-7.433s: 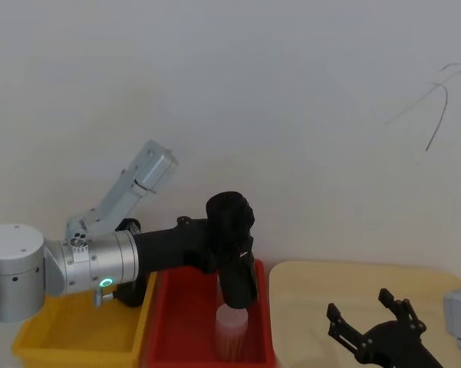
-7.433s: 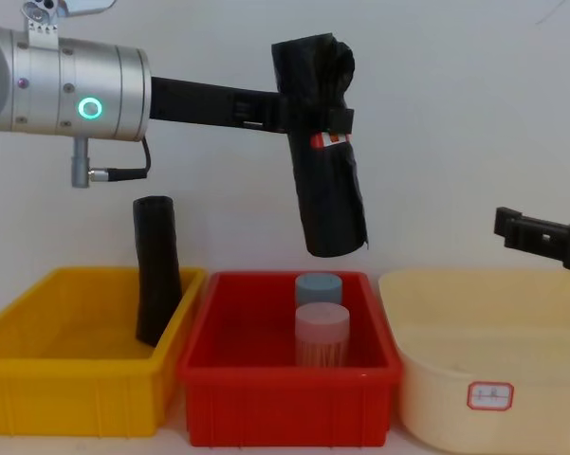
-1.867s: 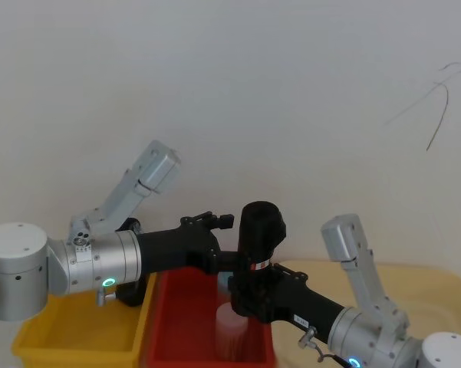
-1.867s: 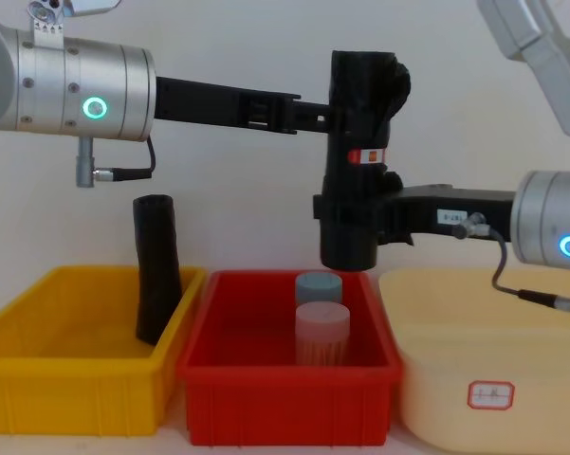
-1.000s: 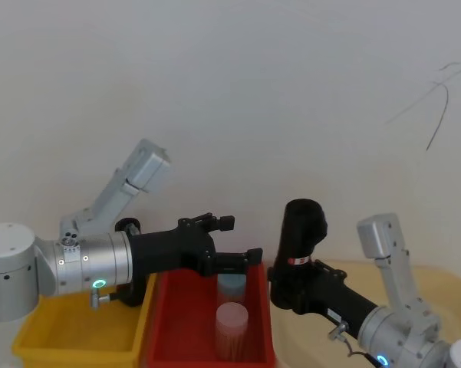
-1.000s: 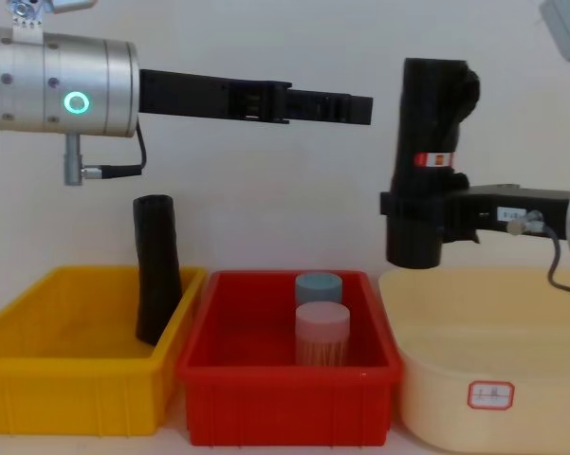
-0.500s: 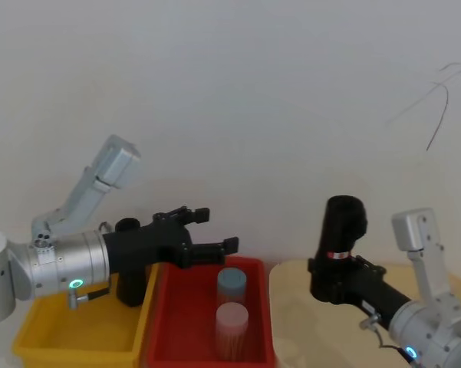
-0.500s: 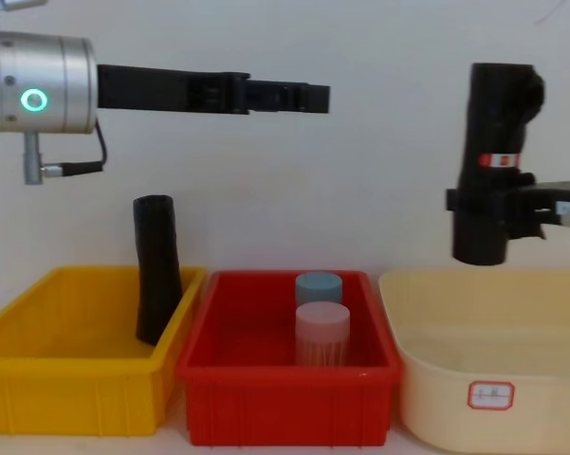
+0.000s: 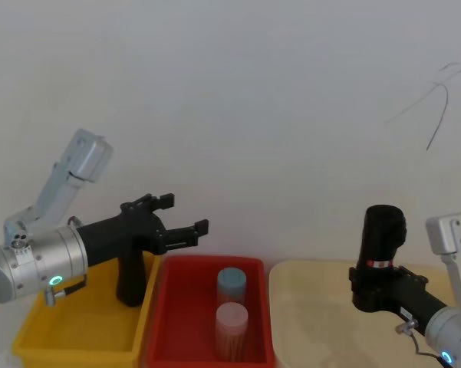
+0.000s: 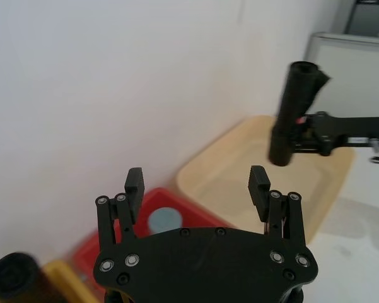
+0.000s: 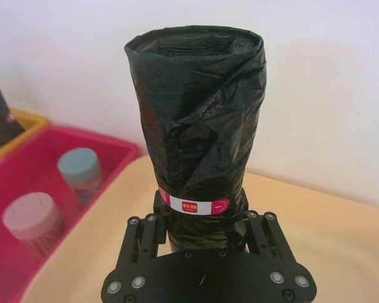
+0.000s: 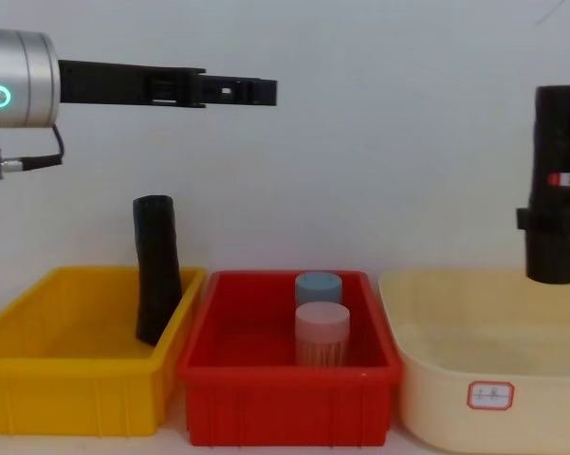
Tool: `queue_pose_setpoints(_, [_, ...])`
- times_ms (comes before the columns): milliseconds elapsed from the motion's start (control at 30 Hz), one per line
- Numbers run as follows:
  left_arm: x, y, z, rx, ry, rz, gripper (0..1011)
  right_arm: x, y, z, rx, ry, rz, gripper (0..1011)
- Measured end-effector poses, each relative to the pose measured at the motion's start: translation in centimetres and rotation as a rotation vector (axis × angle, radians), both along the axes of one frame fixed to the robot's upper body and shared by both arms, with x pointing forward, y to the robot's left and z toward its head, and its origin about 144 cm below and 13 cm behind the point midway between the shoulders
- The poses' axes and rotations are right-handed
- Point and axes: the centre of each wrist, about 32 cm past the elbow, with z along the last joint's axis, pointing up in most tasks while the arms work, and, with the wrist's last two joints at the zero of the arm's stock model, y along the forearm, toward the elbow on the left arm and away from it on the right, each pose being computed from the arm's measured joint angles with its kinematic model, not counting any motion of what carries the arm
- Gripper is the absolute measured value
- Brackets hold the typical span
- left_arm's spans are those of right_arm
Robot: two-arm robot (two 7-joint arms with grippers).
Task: Pick up the garbage bag with the one hand and transfer it to the other hand.
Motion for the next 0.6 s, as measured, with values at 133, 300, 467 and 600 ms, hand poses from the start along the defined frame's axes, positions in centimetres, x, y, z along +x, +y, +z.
queue_pose_setpoints(133, [-0.4,0.2,0.1,0.008,-0.009,0.056,1001,-0.2,-0.5,0.0,-0.013,0.016,-0.022,593])
queue_pose_setpoints(300, [-1.0,0.4,0.1,0.020,-0.020,0.137,1002,-0.4,-1.0,0.0,-0.029,0.035,-0.048,593])
queue_pose_setpoints(467, [-1.5,0.6,0.1,0.033,-0.029,0.220,1002,-0.6,-1.3,-0.1,-0.041,0.048,-0.065,593])
queue_pose_setpoints(600, [-1.9,0.6,0.1,0.043,-0.036,0.281,1002,-0.7,-1.4,-0.1,-0.046,0.053,-0.073,644])
